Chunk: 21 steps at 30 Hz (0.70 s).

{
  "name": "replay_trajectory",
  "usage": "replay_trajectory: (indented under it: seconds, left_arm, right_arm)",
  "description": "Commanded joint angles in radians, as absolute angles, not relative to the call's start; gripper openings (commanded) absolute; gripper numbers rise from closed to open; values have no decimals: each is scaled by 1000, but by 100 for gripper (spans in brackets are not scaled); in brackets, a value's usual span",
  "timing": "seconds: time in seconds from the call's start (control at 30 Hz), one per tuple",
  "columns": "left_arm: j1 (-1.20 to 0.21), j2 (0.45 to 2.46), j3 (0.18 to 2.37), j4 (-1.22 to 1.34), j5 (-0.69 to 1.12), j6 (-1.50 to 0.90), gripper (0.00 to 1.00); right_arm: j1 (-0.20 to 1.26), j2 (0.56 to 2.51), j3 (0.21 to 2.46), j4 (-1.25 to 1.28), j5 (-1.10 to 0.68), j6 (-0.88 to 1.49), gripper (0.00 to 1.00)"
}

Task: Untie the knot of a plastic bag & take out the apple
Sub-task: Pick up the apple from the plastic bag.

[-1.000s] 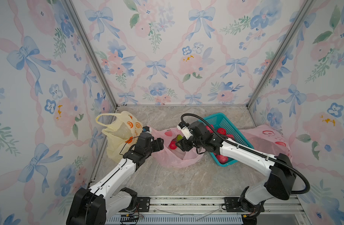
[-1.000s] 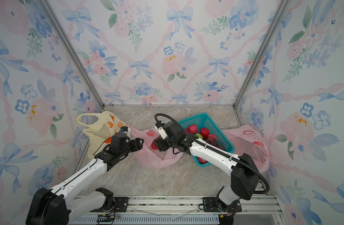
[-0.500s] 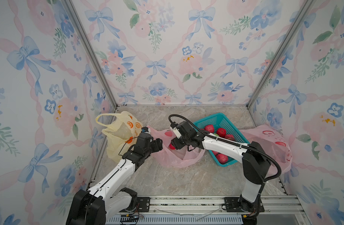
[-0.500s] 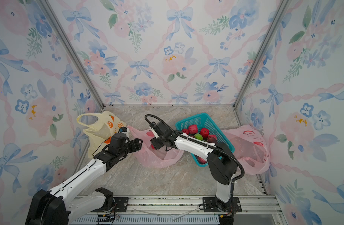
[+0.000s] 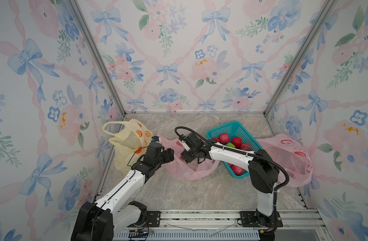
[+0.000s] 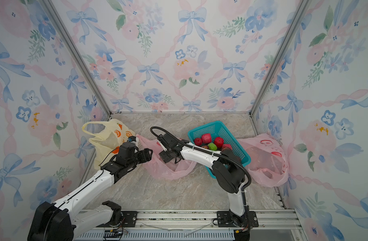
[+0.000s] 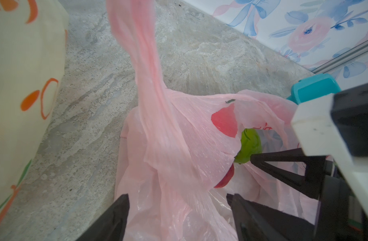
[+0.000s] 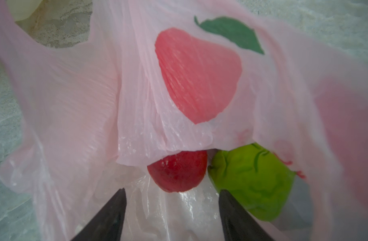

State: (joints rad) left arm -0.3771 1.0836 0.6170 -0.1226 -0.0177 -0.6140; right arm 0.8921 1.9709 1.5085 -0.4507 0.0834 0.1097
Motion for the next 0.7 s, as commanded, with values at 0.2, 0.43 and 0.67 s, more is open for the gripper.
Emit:
replay_trajectory:
  seconds: [0.2,0.43,0.67]
  left_arm:
    - [-368,1077,632,-130,-23,-612,79]
    - [-364,1082,634,-127,-17,-608,79]
    - [-361,1080,626,-127,-16,-608,79]
  right_arm:
    - [904,2091,1630,-523,87,79,79]
    - [904,2142,1672,-535,121,65,84]
    - [904,2186,1699,-547,120,65,83]
